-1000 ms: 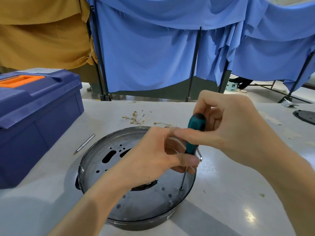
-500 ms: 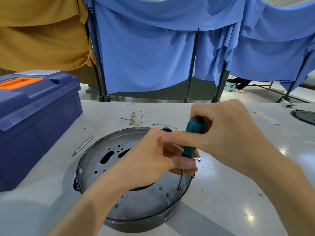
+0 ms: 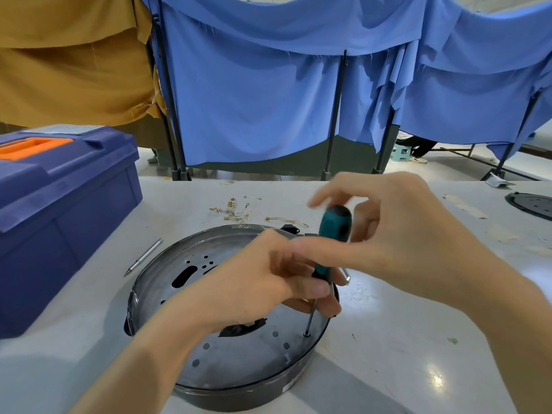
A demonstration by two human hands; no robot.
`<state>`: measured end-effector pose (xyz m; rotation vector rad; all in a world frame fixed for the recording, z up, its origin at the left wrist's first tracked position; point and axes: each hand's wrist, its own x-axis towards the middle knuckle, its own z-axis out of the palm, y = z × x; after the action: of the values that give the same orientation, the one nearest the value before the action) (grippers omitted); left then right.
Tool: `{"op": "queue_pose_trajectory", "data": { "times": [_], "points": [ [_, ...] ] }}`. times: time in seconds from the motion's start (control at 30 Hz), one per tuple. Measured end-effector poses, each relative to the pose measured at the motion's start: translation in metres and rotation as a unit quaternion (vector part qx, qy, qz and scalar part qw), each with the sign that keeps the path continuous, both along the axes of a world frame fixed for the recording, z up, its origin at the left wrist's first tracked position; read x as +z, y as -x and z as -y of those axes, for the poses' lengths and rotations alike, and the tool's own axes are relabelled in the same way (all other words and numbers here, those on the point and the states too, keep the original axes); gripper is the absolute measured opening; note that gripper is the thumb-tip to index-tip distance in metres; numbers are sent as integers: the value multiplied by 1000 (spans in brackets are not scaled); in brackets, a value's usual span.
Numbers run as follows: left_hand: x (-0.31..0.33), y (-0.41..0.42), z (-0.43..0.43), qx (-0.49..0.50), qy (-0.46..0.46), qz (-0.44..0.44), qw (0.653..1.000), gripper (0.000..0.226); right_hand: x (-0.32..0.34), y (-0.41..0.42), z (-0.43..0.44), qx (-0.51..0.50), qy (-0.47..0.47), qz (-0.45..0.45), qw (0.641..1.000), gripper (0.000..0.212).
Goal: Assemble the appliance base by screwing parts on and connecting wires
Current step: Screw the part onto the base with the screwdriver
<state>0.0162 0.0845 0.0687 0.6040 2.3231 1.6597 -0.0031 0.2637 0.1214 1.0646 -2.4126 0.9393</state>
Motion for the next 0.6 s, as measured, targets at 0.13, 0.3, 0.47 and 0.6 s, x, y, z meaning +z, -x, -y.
{"op": "queue_pose_trajectory", "data": {
  "times": [0.13,0.3,0.47,0.6],
  "points": [
    [4,-1,3,-14,-11,12,1000,20,-3,-2,4,46,31,5,998,21],
    [0,-1,-1,6,-31,-1,1000,24,-5,1,9,-54,-2,-64,996,52],
    [6,-2,5,-17,-3,23,1000,25,0,-4,0,63,25,23,997,24],
    [8,-3,4,35,-4,-21,999,22,-1,-3,4,42,25,-30,998,29]
  ]
}}
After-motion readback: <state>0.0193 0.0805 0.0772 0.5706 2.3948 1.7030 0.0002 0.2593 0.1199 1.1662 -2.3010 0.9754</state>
